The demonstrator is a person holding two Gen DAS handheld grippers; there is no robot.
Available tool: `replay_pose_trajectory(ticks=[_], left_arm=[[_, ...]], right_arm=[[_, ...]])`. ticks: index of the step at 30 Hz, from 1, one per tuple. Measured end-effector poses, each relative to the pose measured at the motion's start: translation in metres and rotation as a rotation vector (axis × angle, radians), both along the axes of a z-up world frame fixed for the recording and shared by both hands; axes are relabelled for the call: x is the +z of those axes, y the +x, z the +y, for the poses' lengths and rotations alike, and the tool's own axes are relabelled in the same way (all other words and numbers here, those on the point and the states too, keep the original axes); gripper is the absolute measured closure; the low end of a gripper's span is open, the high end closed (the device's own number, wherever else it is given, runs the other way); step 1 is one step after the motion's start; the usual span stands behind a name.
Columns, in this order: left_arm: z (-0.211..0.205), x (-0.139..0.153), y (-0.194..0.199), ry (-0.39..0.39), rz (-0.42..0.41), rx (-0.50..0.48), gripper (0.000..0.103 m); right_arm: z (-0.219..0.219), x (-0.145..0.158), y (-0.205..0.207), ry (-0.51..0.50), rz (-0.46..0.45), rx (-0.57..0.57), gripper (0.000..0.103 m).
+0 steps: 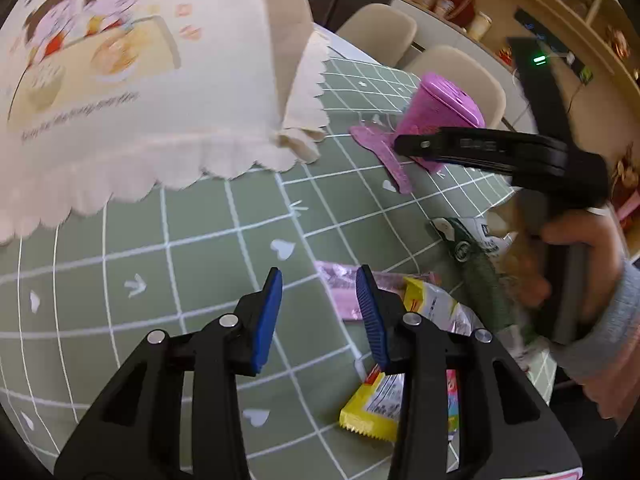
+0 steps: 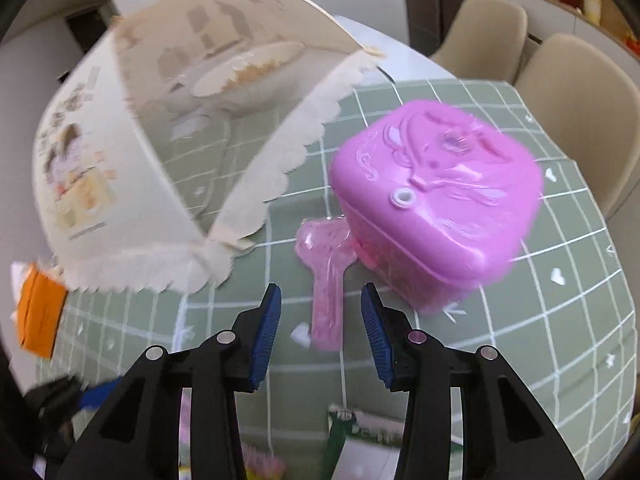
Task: Collect trash
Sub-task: 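Grasp the pink plastic spoon with the right tool, then grasp the pink candy stick with the left tool while the right grasps a clear wrapper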
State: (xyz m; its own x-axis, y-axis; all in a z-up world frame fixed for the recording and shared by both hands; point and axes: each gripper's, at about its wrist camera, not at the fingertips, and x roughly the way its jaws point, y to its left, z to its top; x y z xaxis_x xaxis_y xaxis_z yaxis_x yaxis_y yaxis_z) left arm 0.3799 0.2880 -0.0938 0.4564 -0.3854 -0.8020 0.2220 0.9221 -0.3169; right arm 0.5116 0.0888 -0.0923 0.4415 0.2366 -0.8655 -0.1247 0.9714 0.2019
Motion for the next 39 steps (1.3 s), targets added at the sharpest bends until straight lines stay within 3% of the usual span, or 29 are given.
replay_pose_trajectory(ticks=[3,6,8,9,15,18,22,25,30,39], left_arm=[[0.009,0.001,-0.007,-0.025,0.005,0.016,0.066],[0.016,0.004,-0.013,-0.039,-0.004,0.023,0.066],[0.014,0.005,-0.013,-0.036,-0.011,0.006,0.066],[0.012,0.006,-0.013,-0.034,-0.013,-0.006,0.066],[0.001,0.009,-0.006,-0.012,-0.060,-0.104,0.066],[-0.005,0.009,0.002,-0.025,-0.066,-0.132,0.066],[-0.021,0.002,0.012,0.026,-0.073,-0.180,0.066],[-0.033,-0.006,0.017,0.039,-0.033,-0.209,0.066],[-0.053,-0.014,0.008,-0.012,0.051,-0.284,0.066],[-0.083,-0.016,-0.026,-0.056,0.104,-0.369,0.066]], right_arm=[[0.004,-0.013,0.010,-0.018,0.056,0.003,0.063],[0.006,-0.013,0.015,-0.049,0.053,0.018,0.066],[0.007,-0.014,0.015,-0.083,0.064,0.040,0.086],[0.006,-0.011,0.012,-0.072,0.064,0.054,0.086],[-0.009,0.037,-0.030,-0.028,-0.029,0.097,0.086],[-0.028,0.065,-0.065,-0.009,-0.086,0.083,0.086],[-0.056,0.081,-0.111,0.023,-0.100,0.045,0.086],[-0.075,0.081,-0.145,0.012,-0.099,0.010,0.086],[-0.103,0.073,-0.194,0.023,-0.076,-0.039,0.086],[-0.119,0.025,-0.250,0.027,0.012,-0.084,0.086]])
